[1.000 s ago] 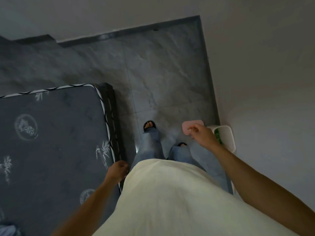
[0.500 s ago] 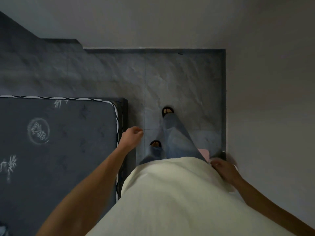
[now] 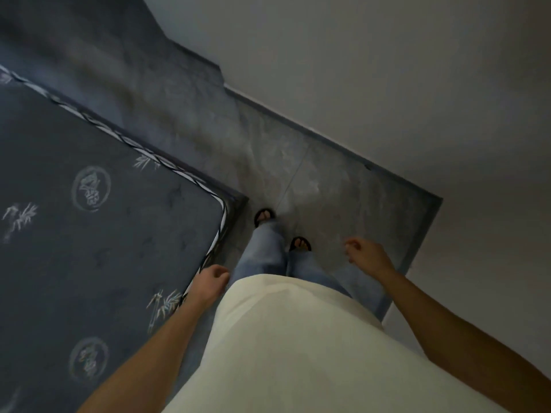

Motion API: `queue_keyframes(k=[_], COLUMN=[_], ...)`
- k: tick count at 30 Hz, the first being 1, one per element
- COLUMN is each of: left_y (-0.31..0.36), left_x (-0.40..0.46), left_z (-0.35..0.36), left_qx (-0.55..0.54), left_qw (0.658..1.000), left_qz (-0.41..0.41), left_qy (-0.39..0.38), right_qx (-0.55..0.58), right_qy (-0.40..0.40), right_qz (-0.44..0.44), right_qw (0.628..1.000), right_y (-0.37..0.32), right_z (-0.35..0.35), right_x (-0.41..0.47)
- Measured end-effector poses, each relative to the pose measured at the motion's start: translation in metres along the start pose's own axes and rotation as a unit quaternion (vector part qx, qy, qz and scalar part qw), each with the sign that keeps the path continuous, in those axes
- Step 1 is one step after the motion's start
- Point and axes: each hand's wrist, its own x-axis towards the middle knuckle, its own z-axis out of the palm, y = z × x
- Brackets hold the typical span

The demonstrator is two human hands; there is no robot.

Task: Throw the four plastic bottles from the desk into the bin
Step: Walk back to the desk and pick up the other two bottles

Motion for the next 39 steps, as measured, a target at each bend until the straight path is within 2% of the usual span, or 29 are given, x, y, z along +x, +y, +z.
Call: queue_keyframes(k=[5,9,16,21,27,30,33,39], left_y=[-0.018,-0.011,0.067,0.135,0.194,0.205,0.204,0.188], left_x=[0.007,0.032,0.093,0.146,0.192,0.202,0.208,0.198], left_z=[-0.016,-0.048,-0.136,-0.211,-0.284,-0.304,-0.312,-0.309], left_qx=[-0.070,-0.131,-0.227,-0.254,-0.304,-0.311,-0.322,-0.358], left_qw=[0.995,0.984,0.968,0.963,0.946,0.941,0.934,0.908], left_qz=[-0.076,-0.120,-0.104,-0.043,-0.050,-0.076,-0.114,-0.200], left_qy=[-0.008,-0.005,0.035,0.076,0.105,0.107,0.103,0.082], right_qx=[-0.073,-0.094,-0.151,-0.196,-0.237,-0.280,-0.272,-0.322], right_qy=[-0.022,-0.041,-0.070,-0.083,-0.106,-0.102,-0.110,-0.137], right_qz=[-0.099,-0.127,-0.095,-0.047,-0.034,-0.047,-0.067,-0.198], right_qw=[0.992,0.987,0.981,0.976,0.965,0.953,0.954,0.916], right_y=[-0.119,-0.188,-0.234,-0.244,-0.317,-0.374,-0.449,-0.617], right_z=[-0.028,-0.033,-0.061,-0.095,-0.146,-0.160,-0.163,-0.127], right_x=[0.069,0.107,0.140,0.160,0.214,0.254,0.286,0.328])
